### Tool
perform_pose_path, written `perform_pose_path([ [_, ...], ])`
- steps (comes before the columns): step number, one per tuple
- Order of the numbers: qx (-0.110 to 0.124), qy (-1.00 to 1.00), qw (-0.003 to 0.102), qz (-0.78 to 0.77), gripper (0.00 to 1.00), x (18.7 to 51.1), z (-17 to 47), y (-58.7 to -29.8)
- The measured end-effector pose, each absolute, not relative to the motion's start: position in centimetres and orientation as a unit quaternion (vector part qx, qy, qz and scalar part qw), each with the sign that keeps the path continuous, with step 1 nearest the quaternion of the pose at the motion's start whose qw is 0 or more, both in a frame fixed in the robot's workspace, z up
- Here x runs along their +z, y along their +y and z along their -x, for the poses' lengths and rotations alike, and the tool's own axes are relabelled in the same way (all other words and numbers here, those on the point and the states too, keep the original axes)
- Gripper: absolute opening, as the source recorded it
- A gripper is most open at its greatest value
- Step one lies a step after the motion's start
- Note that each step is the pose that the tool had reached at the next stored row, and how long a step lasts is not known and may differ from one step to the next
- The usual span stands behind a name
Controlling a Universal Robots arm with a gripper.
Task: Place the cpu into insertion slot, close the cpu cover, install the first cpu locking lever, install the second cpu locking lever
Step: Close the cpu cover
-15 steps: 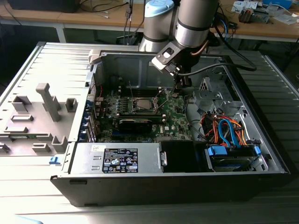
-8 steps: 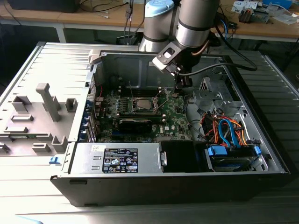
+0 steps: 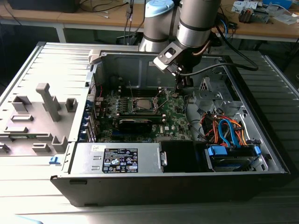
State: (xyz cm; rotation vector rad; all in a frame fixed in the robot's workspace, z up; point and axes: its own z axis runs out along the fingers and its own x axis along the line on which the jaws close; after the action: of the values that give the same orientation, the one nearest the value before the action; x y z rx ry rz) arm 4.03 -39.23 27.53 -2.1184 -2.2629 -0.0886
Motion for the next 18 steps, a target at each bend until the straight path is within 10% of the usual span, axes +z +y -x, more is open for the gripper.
perform_pose_path([
  [18, -0.029, -0.730, 0.020, 0.683, 0.11, 27.53, -4.58, -39.23],
])
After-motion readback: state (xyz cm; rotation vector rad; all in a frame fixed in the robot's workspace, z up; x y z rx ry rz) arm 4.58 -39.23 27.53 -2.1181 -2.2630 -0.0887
